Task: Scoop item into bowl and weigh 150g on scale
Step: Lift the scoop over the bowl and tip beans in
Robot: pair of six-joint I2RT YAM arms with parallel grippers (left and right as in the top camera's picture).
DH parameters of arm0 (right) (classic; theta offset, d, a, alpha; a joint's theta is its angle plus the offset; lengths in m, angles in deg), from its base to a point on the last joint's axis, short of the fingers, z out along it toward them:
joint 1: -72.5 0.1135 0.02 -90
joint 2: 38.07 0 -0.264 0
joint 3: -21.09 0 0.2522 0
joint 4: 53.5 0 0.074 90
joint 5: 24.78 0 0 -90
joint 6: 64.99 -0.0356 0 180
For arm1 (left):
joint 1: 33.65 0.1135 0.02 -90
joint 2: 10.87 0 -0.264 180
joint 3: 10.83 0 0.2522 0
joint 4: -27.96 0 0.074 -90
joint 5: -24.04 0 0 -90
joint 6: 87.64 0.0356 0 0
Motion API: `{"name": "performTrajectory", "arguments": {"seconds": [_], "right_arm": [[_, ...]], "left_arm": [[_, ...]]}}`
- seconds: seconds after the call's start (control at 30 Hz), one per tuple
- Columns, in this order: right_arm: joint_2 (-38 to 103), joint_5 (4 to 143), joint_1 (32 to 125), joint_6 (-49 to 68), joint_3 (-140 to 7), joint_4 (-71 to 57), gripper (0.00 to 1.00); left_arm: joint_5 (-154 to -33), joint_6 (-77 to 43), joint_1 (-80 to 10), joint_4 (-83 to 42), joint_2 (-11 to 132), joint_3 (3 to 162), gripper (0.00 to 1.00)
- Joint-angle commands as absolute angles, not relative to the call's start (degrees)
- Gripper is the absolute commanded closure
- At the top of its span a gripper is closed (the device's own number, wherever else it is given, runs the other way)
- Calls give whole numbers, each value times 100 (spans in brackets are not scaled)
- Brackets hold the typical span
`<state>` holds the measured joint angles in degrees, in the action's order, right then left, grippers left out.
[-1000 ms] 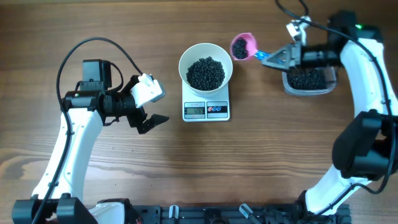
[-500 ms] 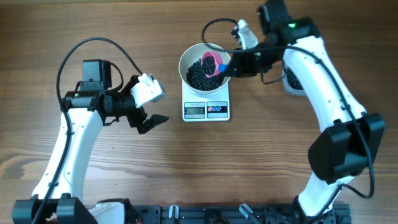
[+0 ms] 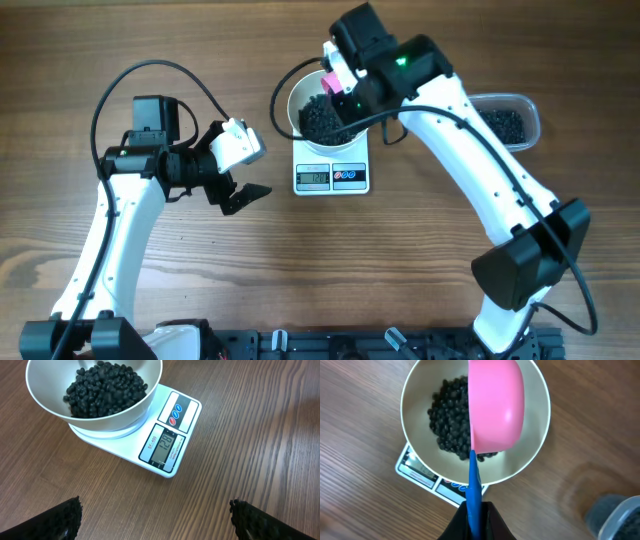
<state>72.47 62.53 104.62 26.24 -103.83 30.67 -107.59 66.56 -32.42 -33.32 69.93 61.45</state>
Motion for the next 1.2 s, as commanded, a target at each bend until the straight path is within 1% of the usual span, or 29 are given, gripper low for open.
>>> {"name": "performTrajectory", "arguments": {"seconds": [0.0, 0.17, 0.47, 0.7, 0.83, 0.97, 1.17], "right_arm": [[7260, 5621, 10652, 2832, -10536, 3072, 96], [7186, 4876, 10904, 3077, -10536, 3052, 96], [7175, 4823, 10954, 3079, -10536, 2991, 96], [7147, 5658, 10628, 2934, -10536, 2866, 96], [6965, 6401, 10198, 2830, -10536, 2803, 96], [6664, 7184, 9535, 2701, -10536, 2759, 96], [6500, 7905, 8882, 2683, -10531, 2779, 96]], "left_arm": [[-10785, 6621, -3226, -3337, 7017, 6178, 0], [-10785, 6621, -3226, -3337, 7017, 6178, 0], [-10785, 6621, -3226, -3337, 7017, 6178, 0], [-10785, 6621, -3226, -3337, 7017, 6178, 0], [-10785, 6621, -3226, -3337, 7017, 6178, 0], [-10785, 6621, -3226, -3337, 7017, 6178, 0], [-10785, 6621, -3226, -3337, 7017, 6178, 0]]}}
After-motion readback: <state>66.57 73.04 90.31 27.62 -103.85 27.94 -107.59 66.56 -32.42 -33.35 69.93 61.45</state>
